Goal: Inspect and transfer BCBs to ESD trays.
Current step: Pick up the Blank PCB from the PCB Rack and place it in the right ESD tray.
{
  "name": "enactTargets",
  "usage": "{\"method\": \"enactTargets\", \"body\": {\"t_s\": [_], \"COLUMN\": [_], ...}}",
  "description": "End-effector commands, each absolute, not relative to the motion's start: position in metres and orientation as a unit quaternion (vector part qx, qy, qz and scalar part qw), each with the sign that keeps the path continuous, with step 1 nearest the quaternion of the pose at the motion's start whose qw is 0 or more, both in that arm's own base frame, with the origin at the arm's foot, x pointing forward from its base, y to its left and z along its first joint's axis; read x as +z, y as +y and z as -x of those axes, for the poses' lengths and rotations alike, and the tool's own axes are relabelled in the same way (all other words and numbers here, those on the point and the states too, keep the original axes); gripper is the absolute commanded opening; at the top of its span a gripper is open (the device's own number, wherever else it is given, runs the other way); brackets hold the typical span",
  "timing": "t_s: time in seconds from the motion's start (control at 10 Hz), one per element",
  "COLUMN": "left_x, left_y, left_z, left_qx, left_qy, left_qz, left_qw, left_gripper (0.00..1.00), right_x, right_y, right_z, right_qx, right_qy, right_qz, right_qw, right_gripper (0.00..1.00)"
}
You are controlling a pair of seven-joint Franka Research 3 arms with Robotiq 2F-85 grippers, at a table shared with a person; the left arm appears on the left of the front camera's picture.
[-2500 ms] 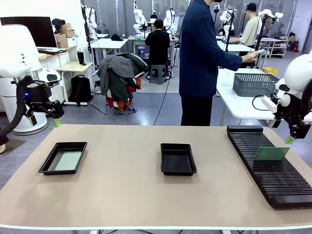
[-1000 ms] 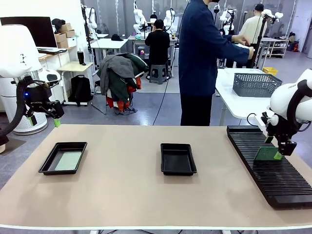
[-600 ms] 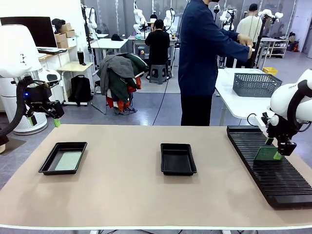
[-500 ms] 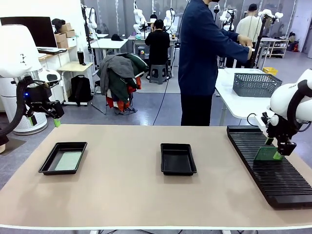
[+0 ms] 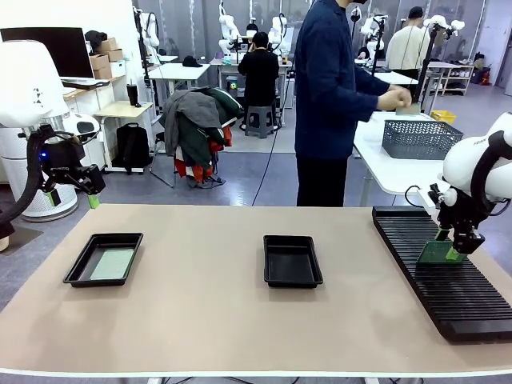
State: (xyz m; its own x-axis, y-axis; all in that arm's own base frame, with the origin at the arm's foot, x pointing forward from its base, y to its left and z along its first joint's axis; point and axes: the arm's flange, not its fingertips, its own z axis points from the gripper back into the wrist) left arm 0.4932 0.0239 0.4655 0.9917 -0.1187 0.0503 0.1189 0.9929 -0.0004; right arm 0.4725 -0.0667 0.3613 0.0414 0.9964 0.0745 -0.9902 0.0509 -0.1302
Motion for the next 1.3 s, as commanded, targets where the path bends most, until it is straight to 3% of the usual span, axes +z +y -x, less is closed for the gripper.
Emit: {"method": "enactTargets", "body": {"t_s": [0.0,0.5,0.6,0.7,0.8,0.9,1.0,1.1,1.2], "left_x": [0.4627,0.4627,0.4627,0.4627,0.4627,0.4627,0.4627,0.4627,0.4627], "left_y": [0.025,0.025,0.025,0.025,0.025,0.025,0.025,0.025,0.025], "left_z": [-0.4923,-0.4923,-0.4923,-0.4923,-0.4923,-0.4923,-0.4923,-0.4923,-0.4923], "left_qx": [-0.063,-0.063,-0.063,-0.063,-0.063,-0.063,-0.063,-0.063,-0.063], "left_qy": [-0.029,-0.029,-0.029,-0.029,-0.029,-0.029,-0.029,-0.029,-0.029], "left_qz": [0.006,0.006,0.006,0.006,0.006,0.006,0.006,0.006,0.006], "left_qw": [0.998,0.998,0.998,0.998,0.998,0.998,0.998,0.998,0.998], "left_gripper": [1.0,1.0,1.0,1.0,1.0,1.0,1.0,1.0,1.0], "right_x": [0.3625,0.3631,0.3629,0.3637,0.3641,0.3643,0.3642,0.3635,0.3628], "right_y": [-0.0693,-0.0692,-0.0695,-0.07,-0.071,-0.0717,-0.0719,-0.0718,-0.0719], "right_z": [-0.469,-0.4705,-0.4707,-0.4706,-0.4701,-0.4696,-0.4692,-0.469,-0.4688], "right_qx": [0.694,0.696,0.697,0.696,0.696,0.697,0.698,0.698,0.697], "right_qy": [-0.074,-0.056,-0.053,-0.05,-0.049,-0.049,-0.05,-0.05,-0.049], "right_qz": [0.025,0.029,0.029,0.031,0.032,0.032,0.03,0.03,0.03], "right_qw": [0.716,0.715,0.715,0.715,0.715,0.715,0.714,0.714,0.714], "right_gripper": [0.54,0.34,0.39,0.26,0.31,0.18,0.23,0.1,0.15]}}
